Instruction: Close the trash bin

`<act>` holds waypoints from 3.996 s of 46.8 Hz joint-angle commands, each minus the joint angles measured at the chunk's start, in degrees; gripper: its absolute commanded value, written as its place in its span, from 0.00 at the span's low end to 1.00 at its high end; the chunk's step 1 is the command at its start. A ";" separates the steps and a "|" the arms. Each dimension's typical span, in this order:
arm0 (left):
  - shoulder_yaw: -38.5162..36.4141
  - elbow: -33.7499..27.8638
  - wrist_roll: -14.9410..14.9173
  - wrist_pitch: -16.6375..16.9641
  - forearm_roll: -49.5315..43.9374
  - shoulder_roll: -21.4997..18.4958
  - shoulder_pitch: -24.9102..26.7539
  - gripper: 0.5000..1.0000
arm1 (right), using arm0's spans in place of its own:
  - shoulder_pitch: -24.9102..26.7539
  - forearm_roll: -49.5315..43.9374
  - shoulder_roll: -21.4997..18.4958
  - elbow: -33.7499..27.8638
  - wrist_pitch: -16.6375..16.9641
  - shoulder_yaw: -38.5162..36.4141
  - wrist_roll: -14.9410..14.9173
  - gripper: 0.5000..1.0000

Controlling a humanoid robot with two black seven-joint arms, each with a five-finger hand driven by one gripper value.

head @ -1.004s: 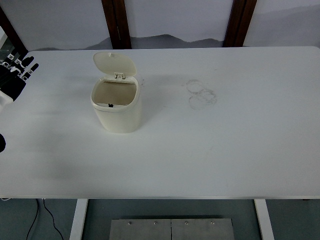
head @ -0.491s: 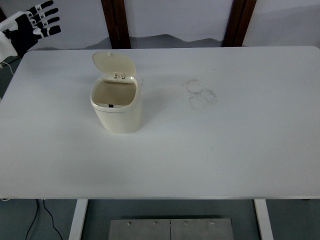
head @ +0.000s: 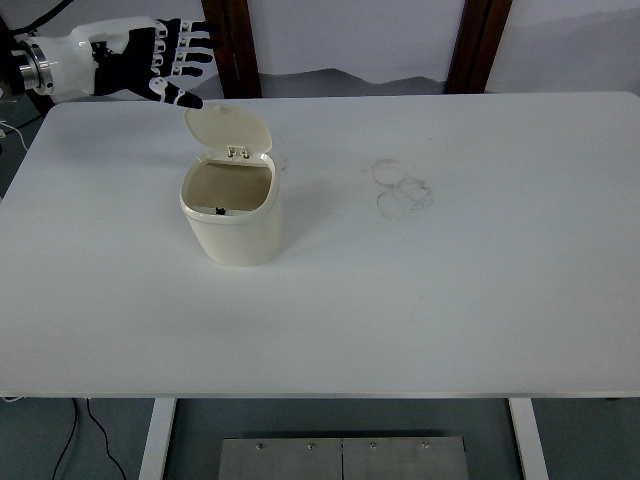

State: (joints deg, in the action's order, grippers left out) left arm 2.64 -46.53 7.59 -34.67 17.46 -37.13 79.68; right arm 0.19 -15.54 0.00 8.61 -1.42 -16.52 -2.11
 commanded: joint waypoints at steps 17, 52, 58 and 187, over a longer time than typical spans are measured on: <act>-0.61 -6.72 -9.96 -0.33 7.67 -0.05 3.64 1.00 | -0.01 -0.02 0.00 0.00 0.01 0.00 0.01 0.99; -3.25 -17.01 -20.86 -0.33 7.77 0.30 6.36 1.00 | -0.01 -0.02 0.00 0.00 0.01 0.00 0.01 0.99; -4.83 -18.68 -22.35 -0.33 7.77 0.30 6.36 1.00 | -0.01 -0.02 0.00 0.00 0.01 0.00 0.01 0.99; 31.55 11.72 -9.27 9.71 -25.37 1.18 -25.45 1.00 | -0.01 -0.02 0.00 0.00 0.01 0.00 0.01 0.99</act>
State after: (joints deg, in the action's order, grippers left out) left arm 33.68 -36.09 -3.14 -24.95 -7.18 -36.16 55.78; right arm 0.19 -15.56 0.00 8.61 -1.41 -16.53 -2.14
